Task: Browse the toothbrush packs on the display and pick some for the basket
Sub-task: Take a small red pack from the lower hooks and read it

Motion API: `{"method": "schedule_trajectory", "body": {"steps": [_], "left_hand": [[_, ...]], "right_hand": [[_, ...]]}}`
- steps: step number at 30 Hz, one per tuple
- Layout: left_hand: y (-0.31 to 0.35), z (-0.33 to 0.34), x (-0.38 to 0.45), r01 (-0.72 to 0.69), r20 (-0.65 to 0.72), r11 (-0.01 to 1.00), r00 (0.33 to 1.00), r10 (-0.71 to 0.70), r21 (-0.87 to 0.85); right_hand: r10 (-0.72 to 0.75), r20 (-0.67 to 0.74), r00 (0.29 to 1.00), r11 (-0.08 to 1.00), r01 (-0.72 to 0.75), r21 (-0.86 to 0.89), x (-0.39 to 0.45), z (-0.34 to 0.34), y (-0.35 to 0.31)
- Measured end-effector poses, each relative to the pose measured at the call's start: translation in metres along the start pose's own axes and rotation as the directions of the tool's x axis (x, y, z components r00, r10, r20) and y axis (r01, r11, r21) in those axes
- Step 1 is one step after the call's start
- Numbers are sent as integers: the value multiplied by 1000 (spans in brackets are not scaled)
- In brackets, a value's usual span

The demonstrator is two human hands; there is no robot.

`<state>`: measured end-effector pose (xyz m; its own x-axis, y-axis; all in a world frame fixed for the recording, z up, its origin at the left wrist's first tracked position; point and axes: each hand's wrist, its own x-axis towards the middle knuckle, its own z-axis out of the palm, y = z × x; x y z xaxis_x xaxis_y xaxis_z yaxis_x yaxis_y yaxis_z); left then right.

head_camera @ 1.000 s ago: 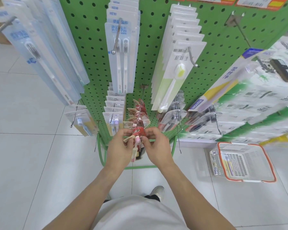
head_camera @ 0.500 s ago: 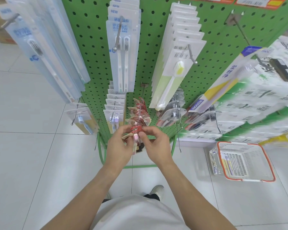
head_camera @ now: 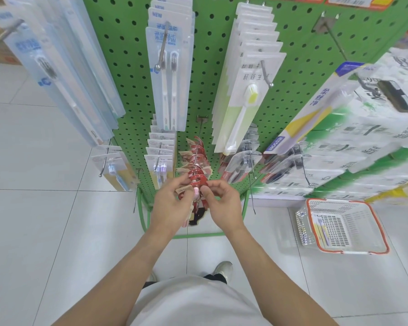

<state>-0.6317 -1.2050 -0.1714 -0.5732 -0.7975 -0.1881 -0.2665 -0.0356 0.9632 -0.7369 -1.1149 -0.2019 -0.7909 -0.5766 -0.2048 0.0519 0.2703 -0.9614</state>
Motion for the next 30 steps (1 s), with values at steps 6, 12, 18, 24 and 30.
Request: {"method": "schedule_trajectory", "body": {"steps": [6, 12, 18, 24, 30], "left_hand": [[-5, 1, 4, -10, -20, 997, 1000, 11, 76], [-5, 0, 7, -21, -32, 995, 999, 24, 101], [-6, 2, 5, -39, -64, 990, 997, 48, 133], [-8, 4, -1, -80, -132, 962, 984, 118, 260], [-10, 9, -13, -124, -215, 950, 958, 190, 287]], "right_hand": [[-44, -16, 999, 998, 43, -56, 4, 4, -2], [-83, -12, 996, 995, 82, -52, 2, 5, -5], [-91, -39, 995, 996, 90, -16, 1, 6, -6], [-107, -43, 993, 991, 103, -84, 5, 8, -6], [-132, -39, 990, 977, 123, -175, 9, 13, -7]]}}
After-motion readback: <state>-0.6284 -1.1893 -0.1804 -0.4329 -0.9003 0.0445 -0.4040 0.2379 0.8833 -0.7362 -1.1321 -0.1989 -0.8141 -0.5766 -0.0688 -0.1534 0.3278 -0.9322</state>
